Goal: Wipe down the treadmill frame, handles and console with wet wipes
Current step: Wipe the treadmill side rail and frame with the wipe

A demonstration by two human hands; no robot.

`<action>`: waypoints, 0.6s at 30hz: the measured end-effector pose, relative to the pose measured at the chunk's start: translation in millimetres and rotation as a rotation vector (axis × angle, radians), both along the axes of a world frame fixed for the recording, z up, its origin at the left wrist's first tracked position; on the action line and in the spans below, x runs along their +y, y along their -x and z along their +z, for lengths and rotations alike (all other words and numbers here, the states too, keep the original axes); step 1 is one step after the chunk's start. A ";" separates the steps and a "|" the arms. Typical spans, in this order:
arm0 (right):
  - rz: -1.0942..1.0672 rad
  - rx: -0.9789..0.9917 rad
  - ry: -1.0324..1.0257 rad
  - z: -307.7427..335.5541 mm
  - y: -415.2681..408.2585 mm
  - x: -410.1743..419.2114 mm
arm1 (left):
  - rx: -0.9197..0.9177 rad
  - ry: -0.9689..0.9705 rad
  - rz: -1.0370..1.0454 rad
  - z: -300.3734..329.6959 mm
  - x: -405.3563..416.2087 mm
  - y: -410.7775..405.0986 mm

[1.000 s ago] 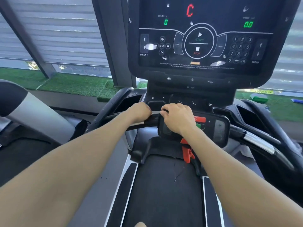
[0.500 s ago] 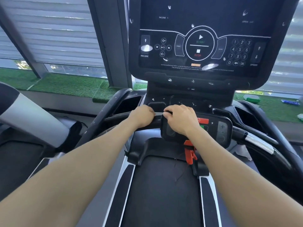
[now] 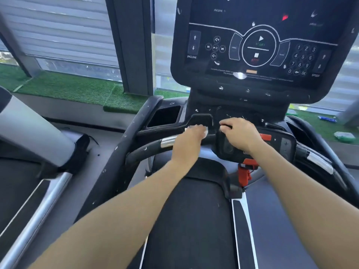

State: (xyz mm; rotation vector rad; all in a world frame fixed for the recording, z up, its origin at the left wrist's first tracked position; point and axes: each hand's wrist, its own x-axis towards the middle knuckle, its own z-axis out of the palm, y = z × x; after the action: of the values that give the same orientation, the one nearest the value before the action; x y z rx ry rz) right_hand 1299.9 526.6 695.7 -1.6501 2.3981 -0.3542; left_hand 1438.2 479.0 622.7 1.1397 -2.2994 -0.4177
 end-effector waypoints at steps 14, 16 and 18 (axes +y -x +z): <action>-0.038 0.141 0.032 -9.2 -22.9 -4.5 | 0.136 0.334 -0.240 -39.4 -1.9 -18.2; -0.030 0.196 0.081 -15.7 -26.1 -3.5 | 0.076 0.372 -0.229 -43.2 -9.5 -30.6; -0.018 0.234 0.141 -20.3 -26.4 -2.2 | 0.048 0.381 -0.168 -59.4 -20.1 -57.2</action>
State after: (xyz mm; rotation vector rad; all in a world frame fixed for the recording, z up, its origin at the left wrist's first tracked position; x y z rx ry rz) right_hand 1326.2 524.4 675.4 -1.8229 2.6123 -0.3578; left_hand 1495.4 458.9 563.3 0.7461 -2.3102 -0.0582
